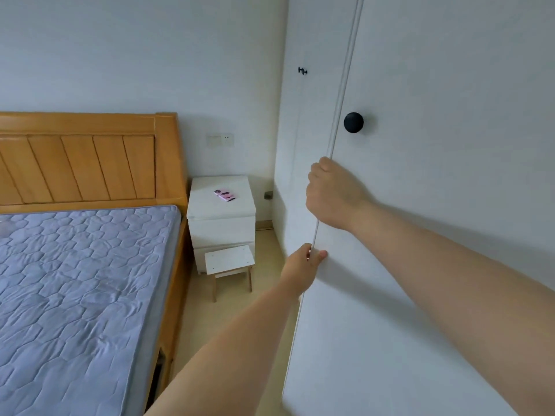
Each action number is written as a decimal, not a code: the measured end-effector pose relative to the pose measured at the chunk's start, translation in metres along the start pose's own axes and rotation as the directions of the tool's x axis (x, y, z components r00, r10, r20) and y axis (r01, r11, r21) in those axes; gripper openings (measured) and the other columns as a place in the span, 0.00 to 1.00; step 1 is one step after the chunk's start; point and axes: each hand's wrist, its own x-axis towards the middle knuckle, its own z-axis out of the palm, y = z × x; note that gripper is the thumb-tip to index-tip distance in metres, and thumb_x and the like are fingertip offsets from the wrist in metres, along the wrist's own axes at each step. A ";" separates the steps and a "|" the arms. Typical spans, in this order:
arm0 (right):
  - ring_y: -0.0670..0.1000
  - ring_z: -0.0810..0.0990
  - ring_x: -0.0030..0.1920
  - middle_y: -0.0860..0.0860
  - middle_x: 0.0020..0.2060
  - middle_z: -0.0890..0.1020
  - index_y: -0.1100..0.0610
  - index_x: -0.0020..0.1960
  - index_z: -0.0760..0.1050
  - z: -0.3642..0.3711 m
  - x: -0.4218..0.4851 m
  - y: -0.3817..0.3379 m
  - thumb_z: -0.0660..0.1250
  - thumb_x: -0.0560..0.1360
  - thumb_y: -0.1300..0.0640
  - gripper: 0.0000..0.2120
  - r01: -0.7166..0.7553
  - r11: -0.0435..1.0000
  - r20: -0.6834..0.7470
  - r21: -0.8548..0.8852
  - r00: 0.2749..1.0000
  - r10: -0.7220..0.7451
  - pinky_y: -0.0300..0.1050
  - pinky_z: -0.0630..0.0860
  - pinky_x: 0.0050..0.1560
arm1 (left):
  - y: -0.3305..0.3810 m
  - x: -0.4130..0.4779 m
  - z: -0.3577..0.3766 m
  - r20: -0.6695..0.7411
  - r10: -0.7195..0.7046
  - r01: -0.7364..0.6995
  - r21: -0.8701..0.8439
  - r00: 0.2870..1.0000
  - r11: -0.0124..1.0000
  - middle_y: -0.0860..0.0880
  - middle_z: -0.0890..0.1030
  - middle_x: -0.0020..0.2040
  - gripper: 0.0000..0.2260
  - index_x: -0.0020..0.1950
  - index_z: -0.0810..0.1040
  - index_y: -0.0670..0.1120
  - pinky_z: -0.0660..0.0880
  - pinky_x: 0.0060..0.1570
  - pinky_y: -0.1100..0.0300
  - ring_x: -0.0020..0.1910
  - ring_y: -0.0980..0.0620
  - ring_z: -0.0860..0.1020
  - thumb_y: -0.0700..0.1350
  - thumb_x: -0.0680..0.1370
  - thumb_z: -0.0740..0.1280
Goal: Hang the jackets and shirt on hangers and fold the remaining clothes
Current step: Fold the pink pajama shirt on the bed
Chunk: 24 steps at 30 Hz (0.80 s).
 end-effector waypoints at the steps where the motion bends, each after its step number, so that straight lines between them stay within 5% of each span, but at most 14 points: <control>1: 0.53 0.74 0.41 0.49 0.33 0.78 0.52 0.31 0.77 0.020 0.001 0.007 0.43 0.68 0.66 0.25 -0.006 0.999 0.079 -0.038 0.997 0.009 0.47 0.70 0.54 | 0.004 0.020 0.009 0.069 -0.003 0.002 0.014 0.998 1.000 0.54 0.74 0.42 0.12 0.49 0.71 0.45 0.67 0.42 0.58 0.42 0.51 0.72 0.53 0.82 0.57; 2: 0.57 0.76 0.53 0.54 0.46 0.81 0.54 0.44 0.81 0.040 0.002 0.016 0.46 0.72 0.63 0.23 -0.038 0.995 0.120 -0.090 0.992 0.048 0.51 0.68 0.63 | 0.008 0.039 0.019 0.150 0.013 -0.017 0.029 0.989 0.999 0.55 0.76 0.50 0.13 0.56 0.72 0.47 0.68 0.51 0.57 0.52 0.50 0.73 0.54 0.83 0.54; 4: 0.63 0.58 0.73 0.64 0.69 0.66 0.62 0.67 0.69 0.090 -0.006 0.035 0.49 0.79 0.56 0.22 -0.121 0.986 0.172 -0.118 0.975 0.140 0.59 0.53 0.73 | 0.018 0.074 0.040 0.263 0.092 -0.112 0.063 0.960 0.992 0.52 0.63 0.74 0.23 0.76 0.59 0.48 0.55 0.71 0.57 0.74 0.51 0.60 0.55 0.83 0.50; 6: 0.63 0.44 0.76 0.65 0.75 0.49 0.65 0.75 0.53 0.118 -0.017 0.054 0.46 0.81 0.53 0.26 -0.141 0.977 0.298 -0.159 0.937 0.184 0.61 0.44 0.73 | 0.033 0.108 0.057 0.274 0.137 -0.159 0.060 0.952 0.985 0.49 0.48 0.79 0.24 0.79 0.47 0.48 0.44 0.74 0.56 0.78 0.51 0.46 0.53 0.84 0.47; 11: 0.64 0.38 0.75 0.65 0.75 0.39 0.64 0.77 0.39 0.164 -0.012 0.075 0.44 0.82 0.49 0.30 -0.172 0.964 0.469 -0.202 0.847 0.250 0.63 0.40 0.72 | 0.062 0.187 0.105 0.310 0.144 -0.165 0.043 0.940 0.985 0.50 0.43 0.79 0.24 0.78 0.42 0.50 0.42 0.74 0.53 0.77 0.48 0.41 0.52 0.84 0.44; 24: 0.64 0.37 0.75 0.64 0.75 0.38 0.62 0.77 0.38 0.206 -0.031 0.089 0.44 0.82 0.48 0.30 -0.183 0.959 0.580 -0.217 0.766 0.278 0.64 0.38 0.72 | 0.070 0.211 0.173 0.312 0.207 -0.204 -0.043 0.927 0.978 0.46 0.39 0.78 0.28 0.78 0.39 0.52 0.45 0.73 0.49 0.77 0.48 0.41 0.55 0.83 0.50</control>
